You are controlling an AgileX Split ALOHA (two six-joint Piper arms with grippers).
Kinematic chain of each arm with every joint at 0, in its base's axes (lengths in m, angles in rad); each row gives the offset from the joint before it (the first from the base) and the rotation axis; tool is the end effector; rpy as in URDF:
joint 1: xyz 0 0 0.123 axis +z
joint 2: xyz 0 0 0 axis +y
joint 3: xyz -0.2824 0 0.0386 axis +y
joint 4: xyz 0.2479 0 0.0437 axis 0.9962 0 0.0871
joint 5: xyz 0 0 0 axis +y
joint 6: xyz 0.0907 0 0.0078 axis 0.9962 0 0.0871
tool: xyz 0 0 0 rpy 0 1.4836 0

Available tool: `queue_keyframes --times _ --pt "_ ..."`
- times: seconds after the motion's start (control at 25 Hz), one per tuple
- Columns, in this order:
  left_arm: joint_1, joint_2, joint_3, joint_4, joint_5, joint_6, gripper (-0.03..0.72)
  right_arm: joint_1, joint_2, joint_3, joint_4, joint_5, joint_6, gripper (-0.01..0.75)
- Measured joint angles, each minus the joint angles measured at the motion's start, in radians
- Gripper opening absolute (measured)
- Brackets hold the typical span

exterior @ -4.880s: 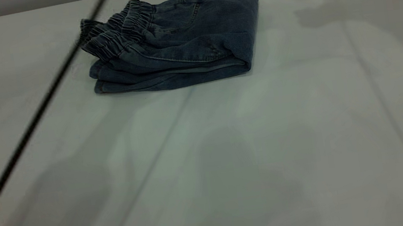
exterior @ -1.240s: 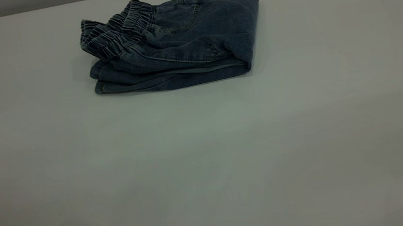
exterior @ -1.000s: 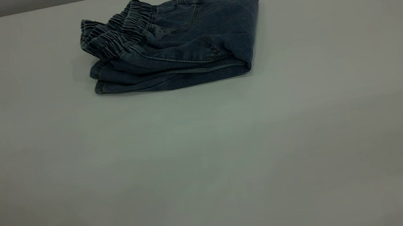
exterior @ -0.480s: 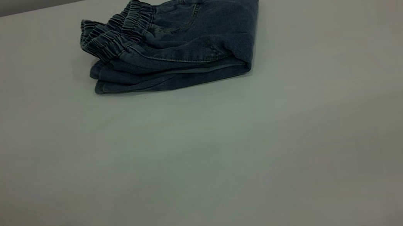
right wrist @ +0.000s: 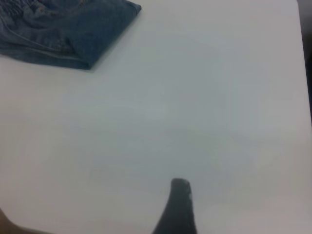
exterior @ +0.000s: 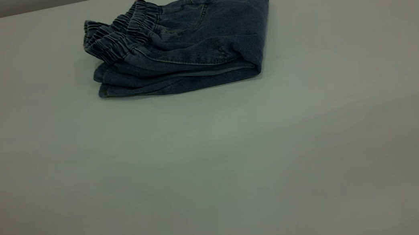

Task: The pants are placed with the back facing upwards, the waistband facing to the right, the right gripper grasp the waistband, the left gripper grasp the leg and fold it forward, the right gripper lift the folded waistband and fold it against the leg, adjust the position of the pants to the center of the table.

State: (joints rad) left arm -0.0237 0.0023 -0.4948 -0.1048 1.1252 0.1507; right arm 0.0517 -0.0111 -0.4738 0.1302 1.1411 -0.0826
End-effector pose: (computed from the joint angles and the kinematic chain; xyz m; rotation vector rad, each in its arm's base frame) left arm -0.0072 -0.0084 0.2710 0.1924 2.1031 -0.0511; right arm -0.0082 0.0103 0.2641 -0.1545 2.1298 0.1402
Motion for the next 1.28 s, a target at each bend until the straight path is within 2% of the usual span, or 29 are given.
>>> queue_keyframes --times 0.24,0.44,0.68,1.28 --pt "0.035 -0.020 0.000 -0.001 0.011 0.000 0.505 -0.004 0.000 0.000 0.000 0.000 0.000 0.552" --pt "0.034 -0.020 0.000 -0.003 0.011 0.000 0.505 -0.023 0.000 0.000 0.000 -0.001 0.000 0.552" --pt "0.013 -0.020 0.000 -0.003 0.011 0.000 0.505 -0.081 0.000 0.000 0.000 -0.001 0.000 0.552" --pt "0.013 -0.020 0.000 -0.003 0.011 -0.003 0.505 -0.083 0.000 0.000 -0.001 -0.001 0.000 0.552"
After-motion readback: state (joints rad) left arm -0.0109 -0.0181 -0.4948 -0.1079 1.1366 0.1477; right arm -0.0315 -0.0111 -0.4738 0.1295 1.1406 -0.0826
